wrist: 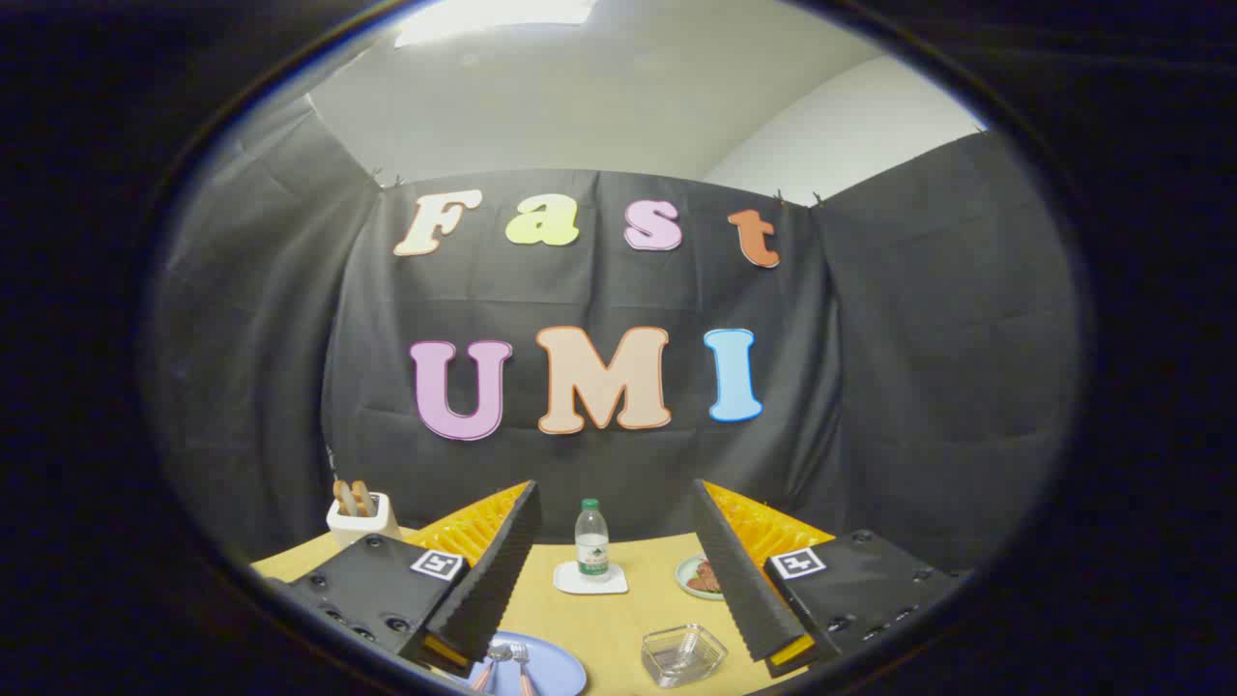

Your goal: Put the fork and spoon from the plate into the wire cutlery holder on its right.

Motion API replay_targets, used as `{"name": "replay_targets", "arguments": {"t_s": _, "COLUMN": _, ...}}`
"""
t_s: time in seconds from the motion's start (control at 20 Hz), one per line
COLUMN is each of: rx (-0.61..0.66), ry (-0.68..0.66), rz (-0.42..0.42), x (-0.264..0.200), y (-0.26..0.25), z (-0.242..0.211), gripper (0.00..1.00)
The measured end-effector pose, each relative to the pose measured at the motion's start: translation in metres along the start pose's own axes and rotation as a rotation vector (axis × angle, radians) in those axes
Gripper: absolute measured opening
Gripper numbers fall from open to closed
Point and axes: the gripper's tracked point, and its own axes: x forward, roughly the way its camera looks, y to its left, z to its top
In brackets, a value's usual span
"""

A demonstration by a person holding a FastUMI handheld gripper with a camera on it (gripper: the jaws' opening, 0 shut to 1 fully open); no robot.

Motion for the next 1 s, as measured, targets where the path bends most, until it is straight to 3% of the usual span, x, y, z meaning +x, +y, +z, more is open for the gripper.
{"name": "replay_targets", "arguments": {"t_s": 0.5, "rx": -0.099, "ry": -0.02, "rz": 0.089, "x": 0.004, "y": 0.046, "z": 0.006, "gripper": 0.99}}
{"name": "replay_targets", "arguments": {"t_s": 1.0, "rx": -0.062, "ry": 0.0, "rz": 0.099, "x": 0.003, "y": 0.049, "z": -0.003, "gripper": 0.99}}
